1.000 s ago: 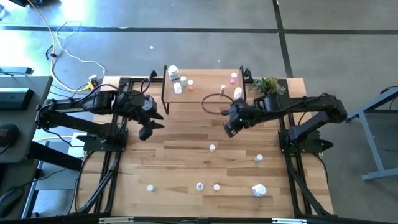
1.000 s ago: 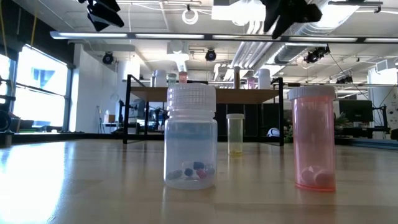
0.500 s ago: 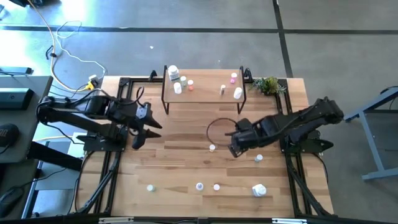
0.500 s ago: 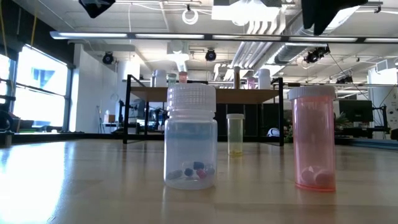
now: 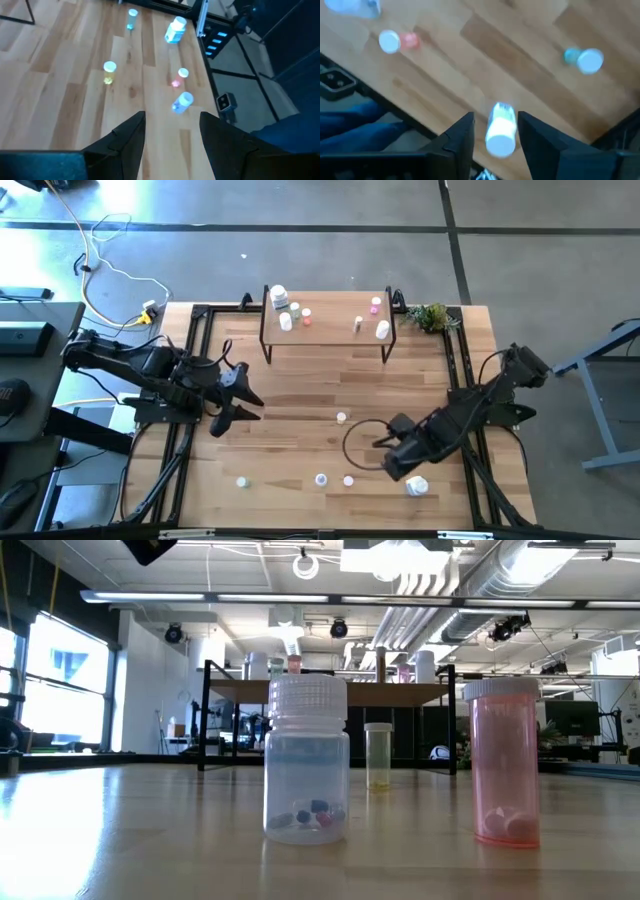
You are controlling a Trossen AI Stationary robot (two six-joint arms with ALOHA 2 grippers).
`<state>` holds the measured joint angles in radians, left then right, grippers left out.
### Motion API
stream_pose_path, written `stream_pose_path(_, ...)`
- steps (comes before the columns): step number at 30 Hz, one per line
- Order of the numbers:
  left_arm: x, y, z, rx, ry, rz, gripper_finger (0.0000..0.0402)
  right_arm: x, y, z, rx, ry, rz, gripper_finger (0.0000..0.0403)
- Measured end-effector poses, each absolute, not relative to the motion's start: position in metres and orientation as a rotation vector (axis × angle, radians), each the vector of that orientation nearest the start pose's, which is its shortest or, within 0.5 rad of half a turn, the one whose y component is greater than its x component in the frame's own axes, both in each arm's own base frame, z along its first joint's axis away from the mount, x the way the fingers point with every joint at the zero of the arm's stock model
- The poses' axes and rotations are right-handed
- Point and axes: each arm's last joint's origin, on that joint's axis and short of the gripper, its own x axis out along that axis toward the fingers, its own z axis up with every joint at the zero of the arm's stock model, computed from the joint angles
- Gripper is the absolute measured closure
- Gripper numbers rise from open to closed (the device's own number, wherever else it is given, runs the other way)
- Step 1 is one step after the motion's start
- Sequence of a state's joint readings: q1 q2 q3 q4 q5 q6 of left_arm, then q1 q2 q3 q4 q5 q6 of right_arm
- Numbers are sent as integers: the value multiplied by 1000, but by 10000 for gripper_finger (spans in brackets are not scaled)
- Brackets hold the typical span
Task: Pick and place medicine bottles onto shelf by color
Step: Put the white and blue pill bottle on the shelf
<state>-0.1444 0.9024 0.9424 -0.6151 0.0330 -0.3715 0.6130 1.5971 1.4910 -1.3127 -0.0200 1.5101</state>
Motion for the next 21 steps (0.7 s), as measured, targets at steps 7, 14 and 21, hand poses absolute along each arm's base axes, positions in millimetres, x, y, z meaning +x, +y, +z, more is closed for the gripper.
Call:
stream_pose_path(7, 179, -28, 330, -390, 576, -41, 222, 217, 197, 303, 782, 1430, -566, 190)
stream_pose_path(14, 182, -28, 335, -427, 522, -40, 222, 201, 223, 291, 728, 1430, -601, 162)
stream_pose_path(21, 183, -28, 337, -448, 492, -43, 222, 199, 241, 273, 691, 1451, -652, 162)
